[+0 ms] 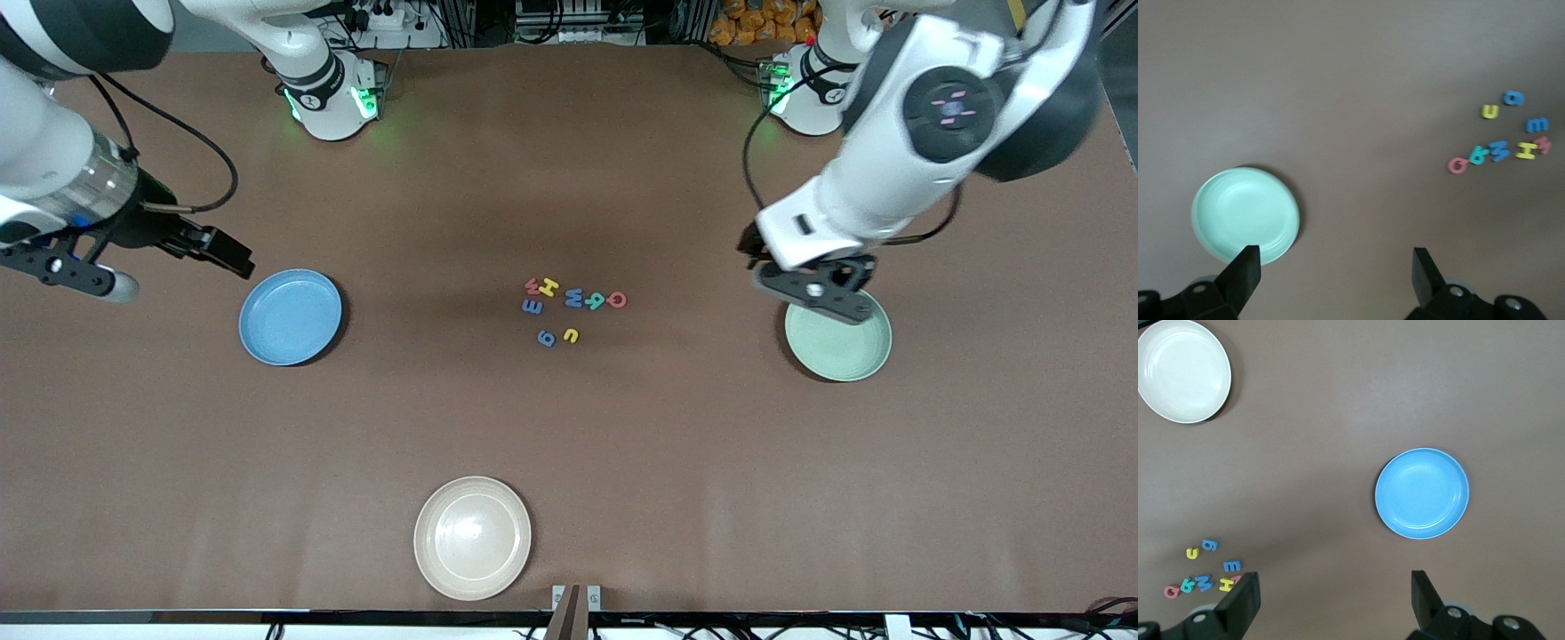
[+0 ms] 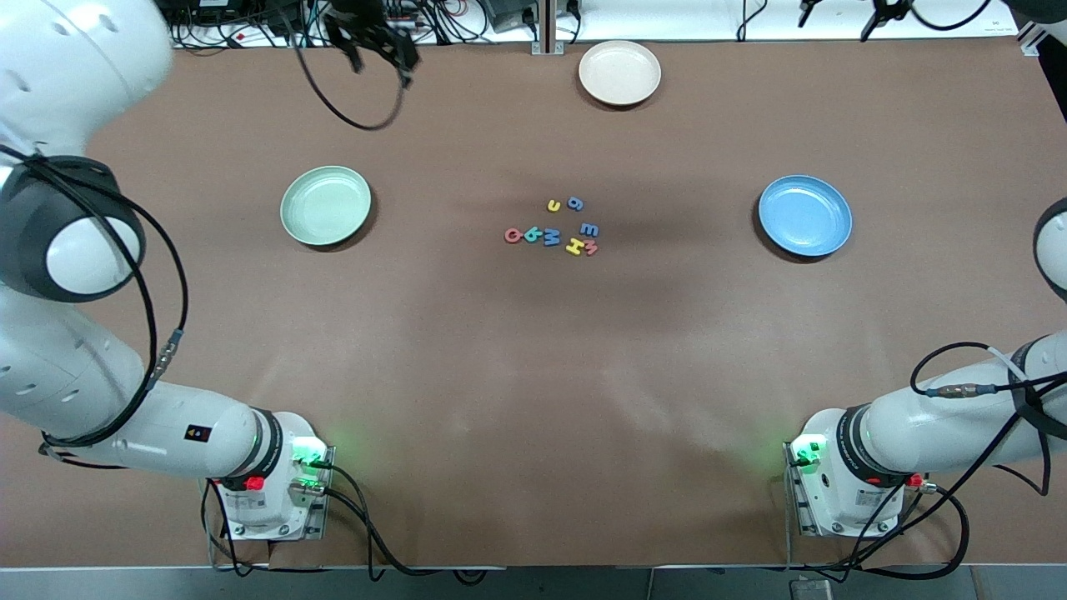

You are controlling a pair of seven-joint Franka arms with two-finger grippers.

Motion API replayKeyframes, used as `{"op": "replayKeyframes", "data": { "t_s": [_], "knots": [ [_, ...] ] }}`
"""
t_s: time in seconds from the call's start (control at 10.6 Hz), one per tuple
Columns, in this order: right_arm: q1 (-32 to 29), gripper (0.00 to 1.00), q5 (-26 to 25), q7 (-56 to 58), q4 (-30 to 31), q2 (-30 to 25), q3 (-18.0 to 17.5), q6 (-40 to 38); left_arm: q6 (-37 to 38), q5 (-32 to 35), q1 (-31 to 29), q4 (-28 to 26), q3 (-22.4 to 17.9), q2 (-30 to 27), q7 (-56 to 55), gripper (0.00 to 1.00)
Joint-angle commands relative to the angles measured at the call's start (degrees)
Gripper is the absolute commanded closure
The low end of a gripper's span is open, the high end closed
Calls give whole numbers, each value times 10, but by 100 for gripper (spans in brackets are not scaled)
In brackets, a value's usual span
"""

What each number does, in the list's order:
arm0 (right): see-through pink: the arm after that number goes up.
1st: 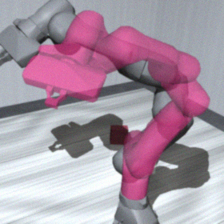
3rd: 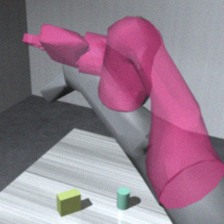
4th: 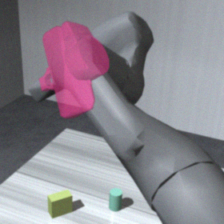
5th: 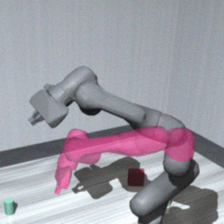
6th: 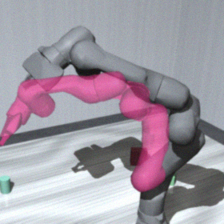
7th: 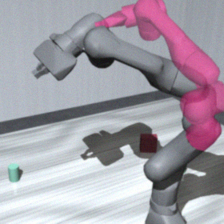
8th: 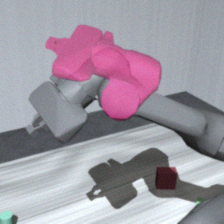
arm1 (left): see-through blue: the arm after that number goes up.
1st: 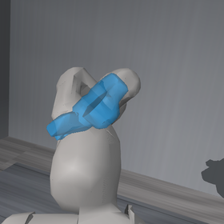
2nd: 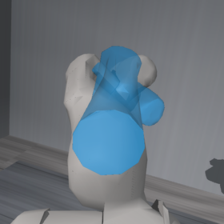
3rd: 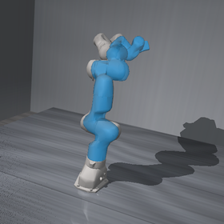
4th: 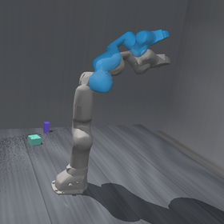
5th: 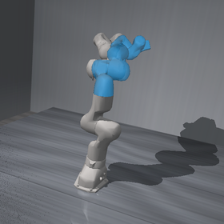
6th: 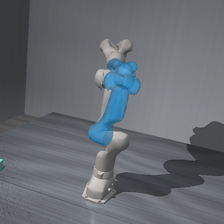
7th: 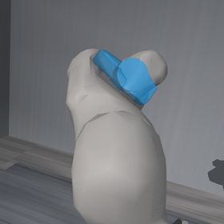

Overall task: Sort upper and lower case letters into plates
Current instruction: 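Move the left gripper over the letters while the right gripper nears the blue plate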

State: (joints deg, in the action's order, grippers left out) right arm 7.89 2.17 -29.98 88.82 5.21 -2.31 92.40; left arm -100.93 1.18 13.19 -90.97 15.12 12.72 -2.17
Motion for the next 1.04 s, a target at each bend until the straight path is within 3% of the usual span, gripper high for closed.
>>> {"op": "replayKeyframes", "data": {
  "t_s": [0.0, 0.19, 0.57, 0.94],
  "knots": [
    [4, 0, 5, -25, -1, 15, -6, 11, -88, -7, 30, -63, -3, 0, 30, 0],
    [3, 0, 6, -25, -1, 20, -6, 12, -140, -7, 60, -104, -4, 16, 34, 0],
    [21, 0, 7, -68, -2, 26, -6, 16, -222, -7, 110, -112, -4, 96, 29, 0],
    [40, 0, 7, -107, -1, 36, -6, 38, -311, -7, 133, -144, -5, 133, 25, 2]
  ]
}}
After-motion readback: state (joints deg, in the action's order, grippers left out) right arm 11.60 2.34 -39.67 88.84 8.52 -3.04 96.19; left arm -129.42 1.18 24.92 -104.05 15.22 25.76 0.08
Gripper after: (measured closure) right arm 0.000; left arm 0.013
